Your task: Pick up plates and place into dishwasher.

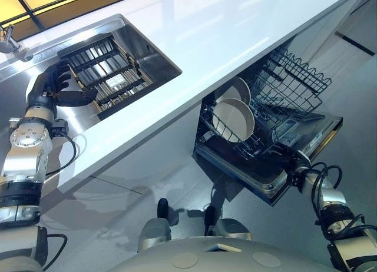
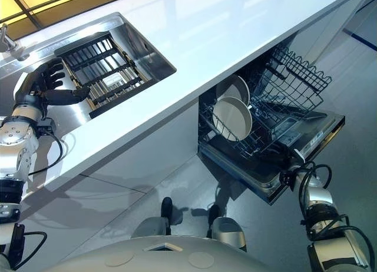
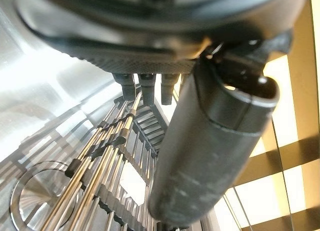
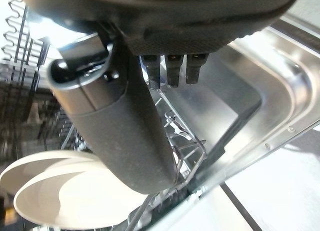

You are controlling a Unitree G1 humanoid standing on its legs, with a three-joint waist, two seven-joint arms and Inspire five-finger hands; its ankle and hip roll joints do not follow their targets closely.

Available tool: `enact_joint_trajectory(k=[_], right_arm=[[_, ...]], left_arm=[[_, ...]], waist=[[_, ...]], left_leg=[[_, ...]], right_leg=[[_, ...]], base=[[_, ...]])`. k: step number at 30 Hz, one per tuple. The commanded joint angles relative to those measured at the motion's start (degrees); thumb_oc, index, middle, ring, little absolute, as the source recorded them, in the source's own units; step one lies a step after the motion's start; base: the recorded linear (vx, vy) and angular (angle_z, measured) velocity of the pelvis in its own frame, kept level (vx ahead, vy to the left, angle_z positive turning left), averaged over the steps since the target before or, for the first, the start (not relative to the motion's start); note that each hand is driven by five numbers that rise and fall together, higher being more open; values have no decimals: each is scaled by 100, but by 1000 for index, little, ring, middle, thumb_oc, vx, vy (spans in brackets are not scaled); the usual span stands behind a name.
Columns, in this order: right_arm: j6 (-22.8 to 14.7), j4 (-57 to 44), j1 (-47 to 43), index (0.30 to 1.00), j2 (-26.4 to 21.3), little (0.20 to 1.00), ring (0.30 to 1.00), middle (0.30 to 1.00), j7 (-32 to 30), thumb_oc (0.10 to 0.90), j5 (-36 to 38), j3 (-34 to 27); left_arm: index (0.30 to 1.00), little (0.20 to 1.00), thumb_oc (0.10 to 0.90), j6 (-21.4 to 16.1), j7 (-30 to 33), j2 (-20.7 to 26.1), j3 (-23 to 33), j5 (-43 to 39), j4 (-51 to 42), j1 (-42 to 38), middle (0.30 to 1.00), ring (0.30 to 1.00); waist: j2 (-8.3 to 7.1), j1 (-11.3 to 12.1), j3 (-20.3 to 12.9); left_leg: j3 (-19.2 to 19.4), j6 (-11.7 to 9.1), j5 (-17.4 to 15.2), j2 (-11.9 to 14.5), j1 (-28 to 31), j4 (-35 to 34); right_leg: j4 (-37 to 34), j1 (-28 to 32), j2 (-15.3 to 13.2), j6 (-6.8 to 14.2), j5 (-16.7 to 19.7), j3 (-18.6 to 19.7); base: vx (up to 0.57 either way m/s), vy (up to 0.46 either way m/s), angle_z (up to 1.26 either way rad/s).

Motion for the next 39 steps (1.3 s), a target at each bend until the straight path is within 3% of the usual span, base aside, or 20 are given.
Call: enact_joint_trajectory(k=[1,5,7,10,15,19,24,29,35,39], right_arm=[[-956,-1716,-1796,900,781,900,900,900,1133,800,838,625],[-1325,-2139,-2299,900,1057,900,900,900,513,800,868,647],[-1988,-2388,-2675,900,1264,900,900,900,-69,800,700,656],[-2405,-2842,-3022,900,1551,900,900,900,-621,800,-90,674],[-1378,-3101,-3131,900,1374,900,900,900,-43,800,-220,1043],[-965,-2782,-3375,900,1151,900,900,900,238,800,62,1229],[-1026,-1723,-4094,900,1371,900,900,900,-49,800,242,1477],[-716,-1405,-4039,900,1279,900,900,900,-785,800,-98,1503],[-510,-1959,-2916,900,536,900,900,900,-1366,800,-1095,805],[-746,-2428,-1838,900,31,900,900,900,-1186,800,-1601,41]], left_arm=[[900,900,800,-723,117,509,-255,74,-79,-961,900,900],[900,900,800,-640,245,381,-339,111,-150,-981,900,900],[900,900,800,-690,340,278,-408,123,-95,-982,900,900],[900,900,800,-814,430,53,-452,242,22,-930,900,900],[900,900,800,-828,380,3,-410,224,168,-923,900,900],[900,900,800,-853,383,56,-475,132,173,-975,900,900],[900,900,800,-961,359,-94,-808,118,381,-1254,900,900],[900,900,800,-868,328,-113,-846,44,254,-1253,900,900],[900,900,800,-709,435,-60,-523,-16,-220,-849,900,900],[900,900,800,-722,565,-108,-179,30,-458,-450,900,900]], waist=[[223,229,-329],[235,298,-380],[242,338,-414],[244,369,-463],[211,379,-574],[151,437,-619],[120,572,-666],[112,555,-722],[99,223,-719],[93,-48,-682]], left_leg=[[340,58,-835,-247,-100,603],[295,79,-857,-273,-92,612],[273,94,-872,-288,-86,622],[249,112,-901,-327,-89,657],[262,113,-884,-409,-56,631],[283,124,-861,-446,-24,588],[300,113,-820,-460,-47,576],[322,140,-809,-473,-31,495],[479,215,-859,-492,57,396],[659,263,-922,-491,164,348]], right_leg=[[1351,-500,190,-8,-970,40],[1359,-492,189,-23,-992,61],[1348,-477,188,-37,-995,87],[1329,-478,189,-37,-978,141],[1034,-430,180,-7,-806,195],[761,-362,162,30,-638,219],[630,-334,158,45,-533,223],[647,-370,167,45,-533,281],[761,-488,151,123,-506,457],[876,-542,136,203,-510,559]], base=[[37,42,0],[34,48,-1],[40,48,0],[43,55,5],[31,45,9],[32,21,5],[11,15,3],[-15,47,8],[-69,72,4],[-72,59,-3]])
